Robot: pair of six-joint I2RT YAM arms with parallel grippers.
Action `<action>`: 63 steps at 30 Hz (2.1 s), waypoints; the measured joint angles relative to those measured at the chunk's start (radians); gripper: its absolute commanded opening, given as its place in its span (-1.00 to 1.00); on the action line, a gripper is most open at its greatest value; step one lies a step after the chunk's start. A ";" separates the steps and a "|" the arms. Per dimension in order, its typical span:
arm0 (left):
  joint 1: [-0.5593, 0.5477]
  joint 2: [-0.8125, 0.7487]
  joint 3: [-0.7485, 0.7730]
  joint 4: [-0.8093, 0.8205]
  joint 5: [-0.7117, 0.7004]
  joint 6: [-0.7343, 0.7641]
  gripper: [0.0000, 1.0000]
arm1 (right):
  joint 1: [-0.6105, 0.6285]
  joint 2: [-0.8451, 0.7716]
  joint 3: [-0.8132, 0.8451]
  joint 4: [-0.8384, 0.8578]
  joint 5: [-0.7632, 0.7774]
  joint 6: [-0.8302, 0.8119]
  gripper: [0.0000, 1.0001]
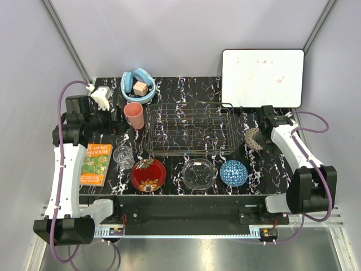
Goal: Load the mixed dishes into the dish rack
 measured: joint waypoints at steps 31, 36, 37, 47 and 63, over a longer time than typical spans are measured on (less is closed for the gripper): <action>0.019 -0.109 -0.064 0.012 0.062 0.032 0.98 | -0.018 0.211 -0.081 0.290 0.105 0.111 -1.00; 0.019 -0.127 -0.069 0.011 0.071 0.043 0.98 | -0.018 0.179 -0.091 0.316 0.109 0.103 -1.00; 0.019 -0.127 -0.069 0.011 0.073 0.043 0.98 | -0.018 0.167 -0.098 0.316 0.110 0.095 -1.00; 0.019 -0.126 -0.069 0.011 0.093 0.043 0.98 | 0.045 -0.122 -0.064 0.224 0.176 -0.130 -1.00; 0.019 -0.118 -0.069 0.014 0.096 0.035 0.98 | 0.625 0.166 0.311 0.220 0.823 -0.558 -1.00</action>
